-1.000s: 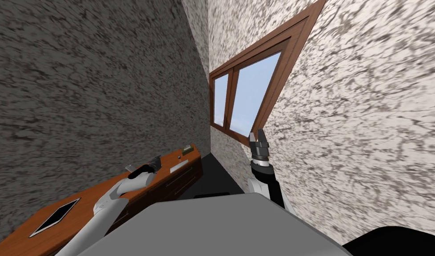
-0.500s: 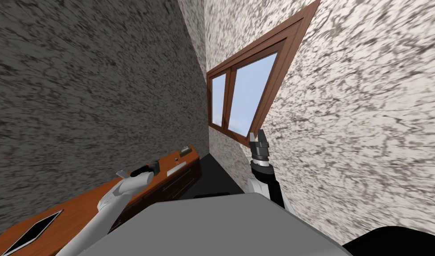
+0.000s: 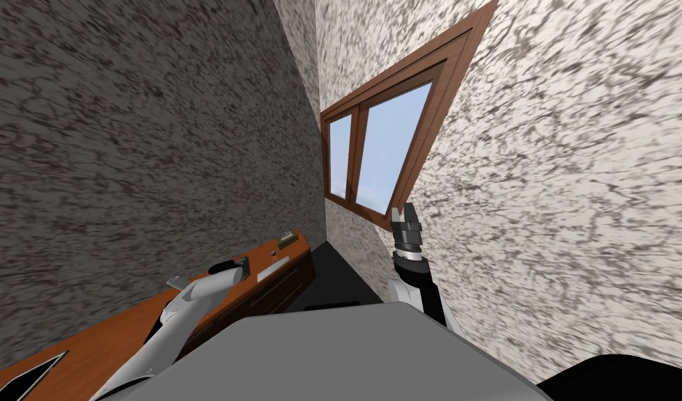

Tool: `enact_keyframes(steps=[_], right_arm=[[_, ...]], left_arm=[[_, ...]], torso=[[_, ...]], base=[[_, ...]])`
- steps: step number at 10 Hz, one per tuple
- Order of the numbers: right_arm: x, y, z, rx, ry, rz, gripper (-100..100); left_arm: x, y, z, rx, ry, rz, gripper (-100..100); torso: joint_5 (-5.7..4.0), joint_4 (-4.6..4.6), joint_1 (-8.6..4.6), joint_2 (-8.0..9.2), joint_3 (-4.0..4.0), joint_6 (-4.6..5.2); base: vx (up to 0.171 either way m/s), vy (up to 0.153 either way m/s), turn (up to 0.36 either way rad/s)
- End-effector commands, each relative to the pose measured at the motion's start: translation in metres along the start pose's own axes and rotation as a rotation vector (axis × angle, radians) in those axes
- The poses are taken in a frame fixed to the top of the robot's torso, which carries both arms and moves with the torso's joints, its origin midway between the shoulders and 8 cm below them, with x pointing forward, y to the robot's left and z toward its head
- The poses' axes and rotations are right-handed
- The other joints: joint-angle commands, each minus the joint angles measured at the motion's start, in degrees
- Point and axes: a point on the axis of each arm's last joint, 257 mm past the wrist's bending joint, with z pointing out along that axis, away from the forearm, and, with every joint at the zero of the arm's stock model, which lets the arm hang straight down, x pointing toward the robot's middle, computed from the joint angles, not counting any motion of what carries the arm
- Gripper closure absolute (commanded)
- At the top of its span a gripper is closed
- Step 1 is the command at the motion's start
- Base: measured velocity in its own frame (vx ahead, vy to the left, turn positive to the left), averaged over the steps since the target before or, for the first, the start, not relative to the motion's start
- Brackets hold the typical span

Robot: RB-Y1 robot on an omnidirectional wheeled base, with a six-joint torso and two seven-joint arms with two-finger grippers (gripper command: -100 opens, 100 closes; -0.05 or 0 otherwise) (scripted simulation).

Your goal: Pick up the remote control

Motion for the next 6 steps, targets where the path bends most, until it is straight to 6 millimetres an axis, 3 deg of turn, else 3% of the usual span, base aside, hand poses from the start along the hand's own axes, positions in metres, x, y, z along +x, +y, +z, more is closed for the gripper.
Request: enact_keyframes(steps=[1, 6], right_arm=[[0.0, 0.0, 0.0, 0.0, 0.0, 0.0, 0], [0.0, 0.0, 0.0, 0.0, 0.0, 0.0, 0]], left_arm=[[0.002, 0.008, 0.005, -0.053, -0.009, -0.026, -100], [-0.004, 0.057, 0.014, -0.212, -0.048, -0.083, -100]], torso=[[0.0, 0.0, 0.0, 0.0, 0.0, 0.0], [0.0, -0.02, 0.04, -0.13, -0.07, 0.03]], base=[[0.032, 0.009, -0.074], [0.049, 0.021, -0.063]])
